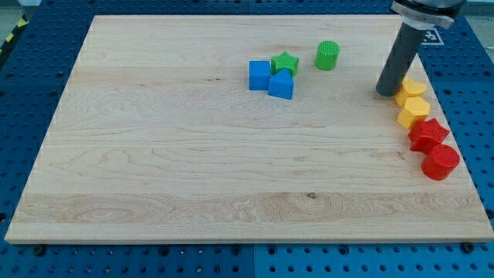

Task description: Nudge the green star left a bit

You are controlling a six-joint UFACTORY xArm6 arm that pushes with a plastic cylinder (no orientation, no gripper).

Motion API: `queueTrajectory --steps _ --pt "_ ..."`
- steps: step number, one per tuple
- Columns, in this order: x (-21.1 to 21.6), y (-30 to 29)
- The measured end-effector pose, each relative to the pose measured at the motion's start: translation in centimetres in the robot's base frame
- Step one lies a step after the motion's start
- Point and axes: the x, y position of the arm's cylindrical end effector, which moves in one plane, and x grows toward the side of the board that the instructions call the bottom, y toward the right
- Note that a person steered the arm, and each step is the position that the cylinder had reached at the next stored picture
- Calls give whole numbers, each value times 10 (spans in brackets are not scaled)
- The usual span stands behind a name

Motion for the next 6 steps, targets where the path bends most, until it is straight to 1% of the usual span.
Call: queueTrajectory --steps 1,2,3,6 --pt "-2 -9" --pt "-19 -61" --pt "-30 -96" --pt "-63 -143"
